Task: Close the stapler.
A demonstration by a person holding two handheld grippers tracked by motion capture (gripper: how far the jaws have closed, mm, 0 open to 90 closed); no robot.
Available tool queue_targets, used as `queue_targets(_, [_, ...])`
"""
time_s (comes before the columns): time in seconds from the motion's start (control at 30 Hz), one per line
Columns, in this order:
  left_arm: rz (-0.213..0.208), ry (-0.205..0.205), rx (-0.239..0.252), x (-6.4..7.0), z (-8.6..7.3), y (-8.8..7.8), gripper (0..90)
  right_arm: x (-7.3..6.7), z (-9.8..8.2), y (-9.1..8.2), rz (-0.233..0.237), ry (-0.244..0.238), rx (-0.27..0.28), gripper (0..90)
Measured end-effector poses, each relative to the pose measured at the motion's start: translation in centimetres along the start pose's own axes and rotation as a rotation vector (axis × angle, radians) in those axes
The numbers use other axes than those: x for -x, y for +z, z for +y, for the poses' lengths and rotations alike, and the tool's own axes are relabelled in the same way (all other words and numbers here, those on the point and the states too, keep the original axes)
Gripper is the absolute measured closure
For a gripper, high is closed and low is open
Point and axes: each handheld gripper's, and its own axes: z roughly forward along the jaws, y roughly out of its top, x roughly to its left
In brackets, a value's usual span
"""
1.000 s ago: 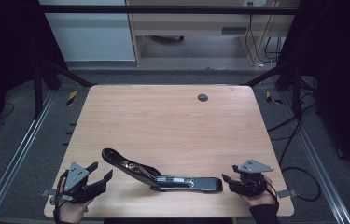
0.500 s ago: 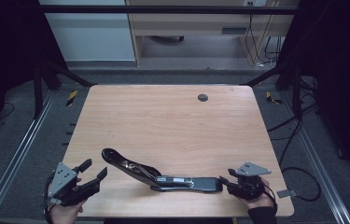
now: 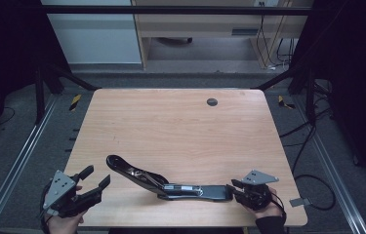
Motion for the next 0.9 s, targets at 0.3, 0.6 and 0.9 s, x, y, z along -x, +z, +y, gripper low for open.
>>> queue_targets(0.3, [-0.043,0.019,-0.014,1.2,0.0,0.3,32.3,-0.1,0.1,0.0,0.007,0.021,-0.004,75.8])
queue_targets(0.6, [-0.067,0.037,-0.027,2.5,0.1,1.0,32.3,-0.5,0.3,0.2,0.028,0.026,-0.004,79.9])
queue_targets(0.9, [-0.079,0.038,-0.027,3.3,0.6,1.6,32.4,-0.6,0.3,0.4,0.06,-0.001,-0.018,88.2])
